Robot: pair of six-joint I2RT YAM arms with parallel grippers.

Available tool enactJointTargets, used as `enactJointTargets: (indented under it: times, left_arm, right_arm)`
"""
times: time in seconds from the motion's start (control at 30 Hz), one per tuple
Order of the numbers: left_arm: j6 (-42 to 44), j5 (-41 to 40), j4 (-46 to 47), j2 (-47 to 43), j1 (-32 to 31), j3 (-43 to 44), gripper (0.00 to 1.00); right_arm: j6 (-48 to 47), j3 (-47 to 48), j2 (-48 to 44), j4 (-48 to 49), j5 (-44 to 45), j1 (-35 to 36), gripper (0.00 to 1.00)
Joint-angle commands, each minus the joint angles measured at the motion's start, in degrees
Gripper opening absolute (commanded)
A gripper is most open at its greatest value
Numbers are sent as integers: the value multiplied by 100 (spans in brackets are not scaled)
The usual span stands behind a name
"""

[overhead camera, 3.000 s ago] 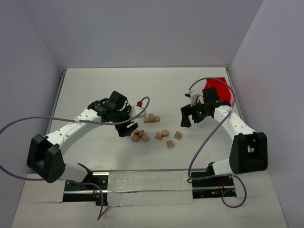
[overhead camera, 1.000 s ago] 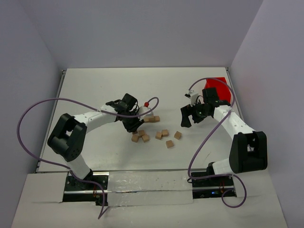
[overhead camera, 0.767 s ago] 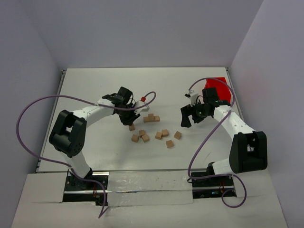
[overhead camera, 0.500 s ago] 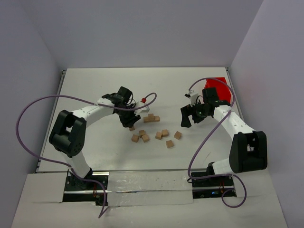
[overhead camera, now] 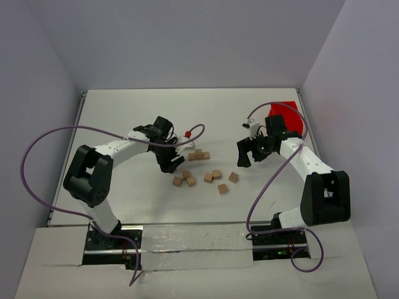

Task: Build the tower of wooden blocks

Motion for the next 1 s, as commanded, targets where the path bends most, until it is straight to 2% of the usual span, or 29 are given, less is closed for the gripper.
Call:
enactJointTargets:
  times: [0.0,0.2,0.3,0.53,0.6,0.67,0.97]
  left_arm:
    - [-57,21,550,-255,-4,-216,69]
    - [-61,-15,924,-307,-9,-373,60]
    - [-18,68,997,-271,-2,-373,53]
    - [177,273,979,-251,-9,-202,27]
    - [248,341,743,-179,-9,19,17]
    - [371,427,435,-80,-9,325,10]
    - [573,581,-279,635,-109,1538,6]
  right_arm:
    - [-76,189,20,-67,-68,-38,100]
    - [-92,194,37,-70,-68,-38,100]
    - [-107,191,37,-71,-56,-38,100]
    - [-115,177,28,-71,-49,-38,100]
    - [-119,189,41,-79,-71,-38,100]
    - [-135,200,52,-88,-91,-38,100]
    - [-148,238,108,-132,-121,-38,100]
